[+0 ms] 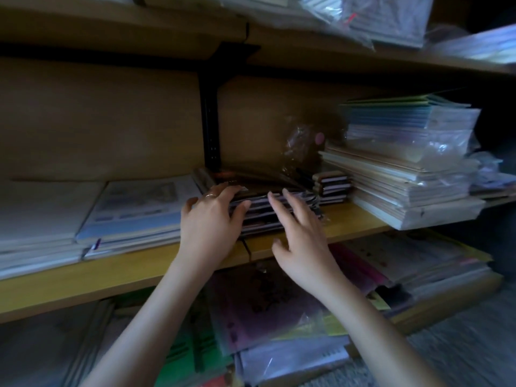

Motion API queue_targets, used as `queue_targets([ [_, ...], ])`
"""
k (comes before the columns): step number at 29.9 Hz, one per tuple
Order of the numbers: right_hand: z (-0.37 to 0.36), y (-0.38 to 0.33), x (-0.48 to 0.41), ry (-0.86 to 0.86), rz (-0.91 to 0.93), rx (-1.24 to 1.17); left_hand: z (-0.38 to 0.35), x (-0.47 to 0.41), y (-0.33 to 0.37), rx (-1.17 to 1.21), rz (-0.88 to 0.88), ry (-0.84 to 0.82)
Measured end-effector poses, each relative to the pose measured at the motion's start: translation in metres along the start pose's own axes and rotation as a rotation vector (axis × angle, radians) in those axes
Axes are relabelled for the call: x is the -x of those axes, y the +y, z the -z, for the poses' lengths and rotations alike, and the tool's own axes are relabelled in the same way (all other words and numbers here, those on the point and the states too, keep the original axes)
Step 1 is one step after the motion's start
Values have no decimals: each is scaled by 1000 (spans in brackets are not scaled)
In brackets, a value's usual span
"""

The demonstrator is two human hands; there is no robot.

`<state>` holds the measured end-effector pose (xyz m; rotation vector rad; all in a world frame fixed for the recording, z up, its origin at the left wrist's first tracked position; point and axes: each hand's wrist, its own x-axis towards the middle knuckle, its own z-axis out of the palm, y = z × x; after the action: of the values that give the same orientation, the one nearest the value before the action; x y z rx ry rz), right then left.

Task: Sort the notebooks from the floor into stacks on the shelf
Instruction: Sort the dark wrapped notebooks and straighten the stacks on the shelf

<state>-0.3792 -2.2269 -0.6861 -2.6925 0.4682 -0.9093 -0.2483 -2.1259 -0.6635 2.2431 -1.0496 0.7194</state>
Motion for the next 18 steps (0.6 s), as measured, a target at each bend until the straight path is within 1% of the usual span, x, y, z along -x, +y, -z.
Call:
queue_targets([
  [3, -1, 1, -7, -38, -9, 50, -4, -1, -2, 4, -9, 29],
  [7, -5, 3, -11, -66, -5, 35, -8, -5, -6, 53, 15, 29],
  [11, -6, 6, -10, -87, 13, 19, -12, -5, -9, 85, -16, 29],
  [13, -7, 7, -8, -86, 19, -28, -12, -6, -10, 126, -15, 13],
  [14, -8, 5, -5, -52, 22, -99, -11, -4, -10, 152, -9, 13],
  [15, -9, 3, -1, 21, 26, -191, -9, 0, -10, 167, -15, 39],
  [16, -12, 0, 5, 128, 36, -276, -5, 7, -9, 158, -47, 100],
  [18, -18, -5, 24, 339, 78, -339, 6, 33, -6, 137, -183, 259],
])
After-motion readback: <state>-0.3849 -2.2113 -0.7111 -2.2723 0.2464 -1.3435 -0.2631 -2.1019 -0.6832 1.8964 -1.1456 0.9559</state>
